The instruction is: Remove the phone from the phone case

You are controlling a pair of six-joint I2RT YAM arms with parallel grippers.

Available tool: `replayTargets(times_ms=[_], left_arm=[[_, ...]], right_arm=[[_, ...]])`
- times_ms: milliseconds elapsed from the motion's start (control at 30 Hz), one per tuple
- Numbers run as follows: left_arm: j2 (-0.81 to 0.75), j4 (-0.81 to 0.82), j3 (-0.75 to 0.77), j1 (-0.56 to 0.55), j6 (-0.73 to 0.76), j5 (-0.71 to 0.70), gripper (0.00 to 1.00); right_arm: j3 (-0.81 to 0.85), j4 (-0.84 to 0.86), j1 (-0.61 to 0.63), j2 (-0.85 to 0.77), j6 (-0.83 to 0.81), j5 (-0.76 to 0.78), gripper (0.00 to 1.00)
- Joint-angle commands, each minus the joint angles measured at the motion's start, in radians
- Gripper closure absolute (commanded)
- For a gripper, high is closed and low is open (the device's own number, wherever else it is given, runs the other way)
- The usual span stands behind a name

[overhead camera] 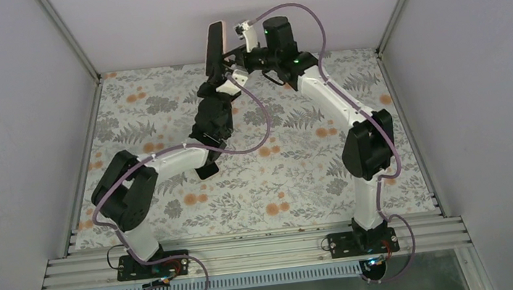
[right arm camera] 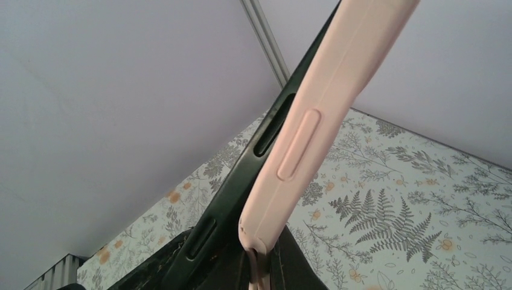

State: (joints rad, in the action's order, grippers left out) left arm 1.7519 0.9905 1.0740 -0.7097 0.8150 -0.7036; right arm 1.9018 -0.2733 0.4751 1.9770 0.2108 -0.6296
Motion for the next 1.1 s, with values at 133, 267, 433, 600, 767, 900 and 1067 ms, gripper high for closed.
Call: replayTargets(times_ms=[133, 267, 433, 600, 767, 900, 1067], left_arm=[[-0.156, -0.104, 0.029, 0.062, -0.140, -0.016, 0.98], [-0.221, -0.236, 0.006, 0.063, -0.178, 0.037, 0.98], [-0.288, -0.300, -0.064, 0.066, -0.125, 0.055, 0.98], [-0.362, -0.309, -0.206, 0.094, -0.020, 0.015, 0.98], [-0.465, -0.309, -0.376, 0.178, 0.100, -0.002, 0.98], [-0.570, -0.404, -0.493, 0.268, 0.129, 0.018, 0.98], [-0.677, -0.438, -0.680, 0.308, 0.206, 0.027, 0.98]], right_arm=[[-0.034, -0.192, -0.020, 0.017, -0.118, 0.174, 0.97], [-0.006, -0.254, -0.060, 0.036, -0.159, 0.230, 0.97], [-0.061, -0.275, -0.108, 0.013, -0.207, 0.222, 0.97], [-0.097, -0.399, -0.121, 0.001, -0.309, 0.154, 0.97], [-0.148, -0.553, -0.119, 0.003, -0.417, 0.066, 0.97], [-0.200, -0.661, -0.113, 0.012, -0.484, 0.041, 0.97], [-0.330, -0.648, -0.102, -0.020, -0.504, 0.095, 0.96]])
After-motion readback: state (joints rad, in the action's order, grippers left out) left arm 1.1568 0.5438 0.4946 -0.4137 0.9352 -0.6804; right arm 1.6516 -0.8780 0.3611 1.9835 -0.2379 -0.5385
